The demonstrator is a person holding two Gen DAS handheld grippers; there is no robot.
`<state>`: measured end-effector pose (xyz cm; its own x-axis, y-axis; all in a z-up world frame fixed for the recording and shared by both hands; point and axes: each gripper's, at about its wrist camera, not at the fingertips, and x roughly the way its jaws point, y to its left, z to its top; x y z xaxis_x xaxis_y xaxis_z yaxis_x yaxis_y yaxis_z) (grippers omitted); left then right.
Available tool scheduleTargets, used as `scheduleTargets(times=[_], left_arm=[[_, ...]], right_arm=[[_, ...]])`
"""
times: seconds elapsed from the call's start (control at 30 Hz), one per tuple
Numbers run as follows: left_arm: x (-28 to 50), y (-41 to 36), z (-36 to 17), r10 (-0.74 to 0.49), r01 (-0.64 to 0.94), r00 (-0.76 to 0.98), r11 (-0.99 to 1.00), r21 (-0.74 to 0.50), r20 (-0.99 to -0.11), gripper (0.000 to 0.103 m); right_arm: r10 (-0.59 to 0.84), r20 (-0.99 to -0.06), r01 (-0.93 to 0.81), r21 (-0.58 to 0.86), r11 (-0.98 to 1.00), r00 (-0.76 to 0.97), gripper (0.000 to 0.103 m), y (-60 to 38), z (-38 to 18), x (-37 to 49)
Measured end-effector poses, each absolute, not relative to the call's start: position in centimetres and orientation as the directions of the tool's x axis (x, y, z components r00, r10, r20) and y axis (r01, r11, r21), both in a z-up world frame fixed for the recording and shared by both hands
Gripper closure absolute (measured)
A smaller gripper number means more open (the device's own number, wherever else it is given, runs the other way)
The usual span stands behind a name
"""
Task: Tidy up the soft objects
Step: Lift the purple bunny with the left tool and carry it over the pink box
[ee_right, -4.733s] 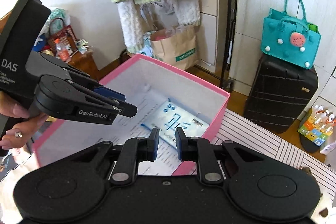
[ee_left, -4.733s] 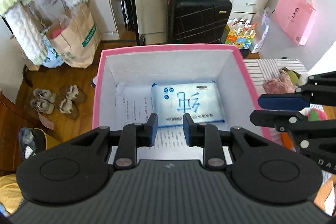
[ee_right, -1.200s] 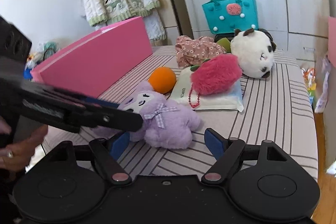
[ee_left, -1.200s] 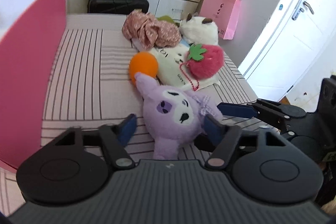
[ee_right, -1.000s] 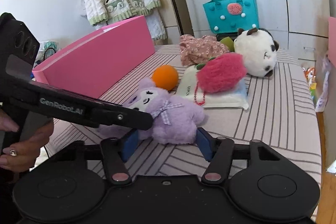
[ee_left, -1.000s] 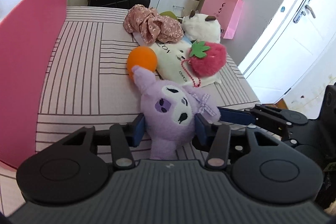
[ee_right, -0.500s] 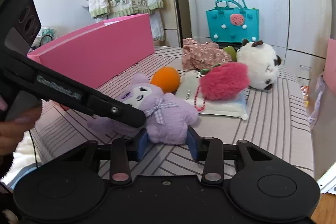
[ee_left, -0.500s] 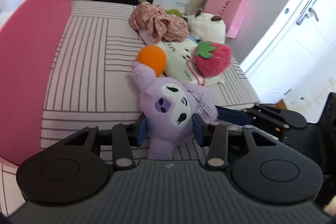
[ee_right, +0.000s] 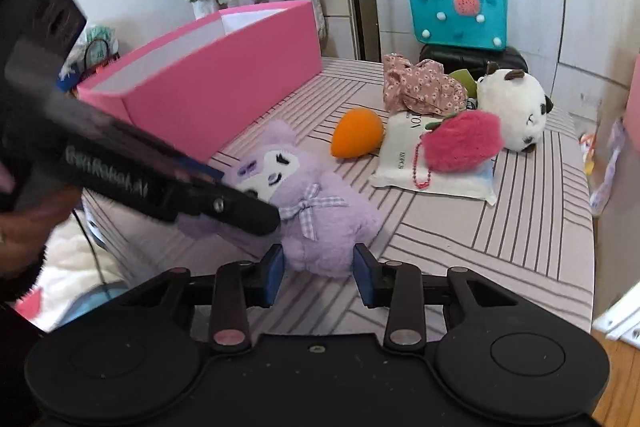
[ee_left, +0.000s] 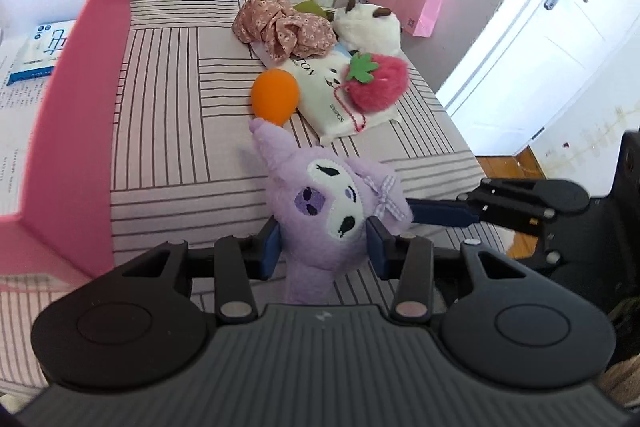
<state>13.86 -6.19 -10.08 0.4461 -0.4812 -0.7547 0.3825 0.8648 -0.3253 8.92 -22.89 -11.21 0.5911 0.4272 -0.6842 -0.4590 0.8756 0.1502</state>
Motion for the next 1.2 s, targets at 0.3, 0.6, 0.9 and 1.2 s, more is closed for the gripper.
scheduleTargets(times=[0.3, 0.6, 0.9, 1.2], left_arm=[[12.1, -4.4, -8.4, -0.497, 0.398, 0.419, 0.853, -0.338, -0.76, 0.06], [10.4, -2.9, -7.4, -0.468, 0.386, 0.439, 0.869, -0.31, -0.766, 0.062], [8.3, -0.7, -5.6, -0.447, 0.376, 0.469, 0.882, -0.286, -0.762, 0.062], [6.6, 2.0, -3.5, -0.444, 0.4, 0.467, 0.877, -0.265, -0.765, 0.062]], right_arm=[[0.462, -0.699, -0.499, 0.172, 0.849, 0.546, 0.061, -21.7, -9.3, 7.3], [0.467, -0.71, -0.549, 0.136, 0.825, 0.527, 0.06, -19.4, -8.3, 6.2], [0.515, -0.691, -0.601, 0.145, 0.786, 0.507, 0.06, -17.4, -6.3, 4.7], [0.546, -0.692, -0.664, 0.128, 0.736, 0.472, 0.06, -14.5, -4.2, 3.9]])
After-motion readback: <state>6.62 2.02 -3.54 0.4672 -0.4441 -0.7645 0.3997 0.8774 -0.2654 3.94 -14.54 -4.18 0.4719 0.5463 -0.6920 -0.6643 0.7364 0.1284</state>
